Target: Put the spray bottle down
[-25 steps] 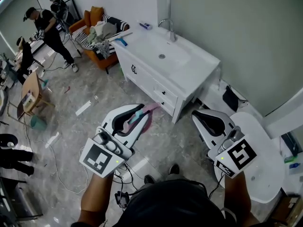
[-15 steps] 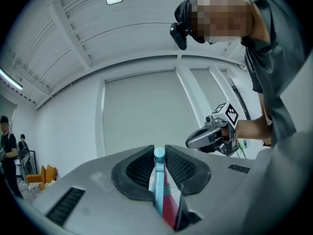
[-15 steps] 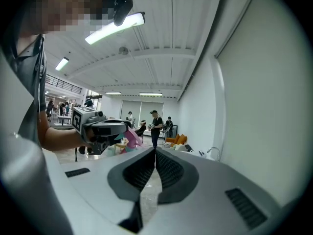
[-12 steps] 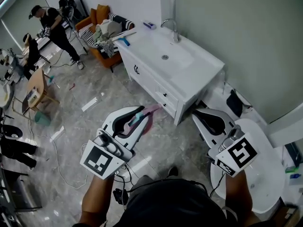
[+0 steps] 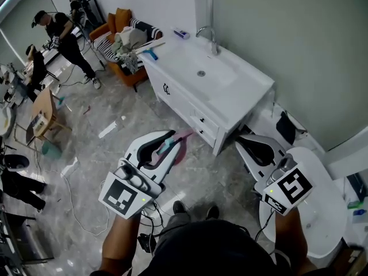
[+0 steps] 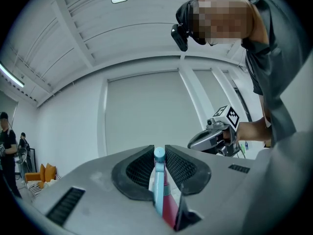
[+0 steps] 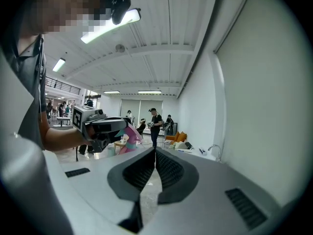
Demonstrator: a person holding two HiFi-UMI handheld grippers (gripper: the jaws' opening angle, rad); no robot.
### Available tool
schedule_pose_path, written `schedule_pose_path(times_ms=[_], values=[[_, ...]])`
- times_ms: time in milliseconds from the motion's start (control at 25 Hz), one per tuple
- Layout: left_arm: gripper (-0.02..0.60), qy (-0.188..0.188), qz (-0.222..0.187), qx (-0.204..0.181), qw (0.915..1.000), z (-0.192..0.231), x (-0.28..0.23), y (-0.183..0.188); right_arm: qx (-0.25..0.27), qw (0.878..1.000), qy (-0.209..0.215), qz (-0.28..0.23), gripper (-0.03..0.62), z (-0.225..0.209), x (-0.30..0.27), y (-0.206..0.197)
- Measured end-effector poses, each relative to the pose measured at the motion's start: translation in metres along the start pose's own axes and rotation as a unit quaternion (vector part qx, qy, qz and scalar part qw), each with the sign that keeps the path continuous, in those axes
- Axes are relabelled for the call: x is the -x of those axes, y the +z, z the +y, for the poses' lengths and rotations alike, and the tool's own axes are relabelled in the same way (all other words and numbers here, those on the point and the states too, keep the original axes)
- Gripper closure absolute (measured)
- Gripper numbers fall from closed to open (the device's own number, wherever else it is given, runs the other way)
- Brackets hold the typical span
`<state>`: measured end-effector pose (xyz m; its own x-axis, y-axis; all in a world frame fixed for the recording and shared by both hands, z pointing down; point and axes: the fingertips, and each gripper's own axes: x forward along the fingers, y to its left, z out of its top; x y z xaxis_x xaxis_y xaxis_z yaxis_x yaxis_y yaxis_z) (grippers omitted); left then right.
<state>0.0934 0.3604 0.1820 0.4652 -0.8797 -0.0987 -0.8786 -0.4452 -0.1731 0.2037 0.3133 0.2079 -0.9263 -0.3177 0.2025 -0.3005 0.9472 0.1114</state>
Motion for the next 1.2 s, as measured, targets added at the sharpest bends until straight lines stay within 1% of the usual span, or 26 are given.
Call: schedule_pose_path(times_ms=[360,680,800,920,1040,1200], values=[[0.513,-0.055,-0.008,-0.004,0.9984,0.048,0.001,-0.002,-0.006,0.999,-0.052,0.001,0.585,-0.002,-0.041,0.015],[0.514,-0.079,-0.027,0.009,0.9964,0.088,0.012,-0.018,-0.004,0.996,-0.083,0.011,0.585,0.006,-0.080,0.016],[0.514,-0.084,-0.026,0.013,0.9961,0.101,0.010,-0.024,-0.002,0.996,-0.086,0.012,0.585,0.003,-0.093,0.018],[0.514,-0.081,-0.025,0.019,0.9963,0.113,-0.003,-0.029,-0.005,0.997,-0.079,0.017,0.585,-0.010,-0.102,0.015],[0.514,-0.075,-0.017,0.018,0.9969,0.120,-0.022,-0.036,-0.010,0.997,-0.071,0.020,0.585,-0.032,-0.108,0.010],[0.514,-0.057,-0.009,0.022,0.9981,0.127,-0.051,-0.043,-0.012,0.998,-0.051,0.021,0.585,-0.066,-0.115,0.004]])
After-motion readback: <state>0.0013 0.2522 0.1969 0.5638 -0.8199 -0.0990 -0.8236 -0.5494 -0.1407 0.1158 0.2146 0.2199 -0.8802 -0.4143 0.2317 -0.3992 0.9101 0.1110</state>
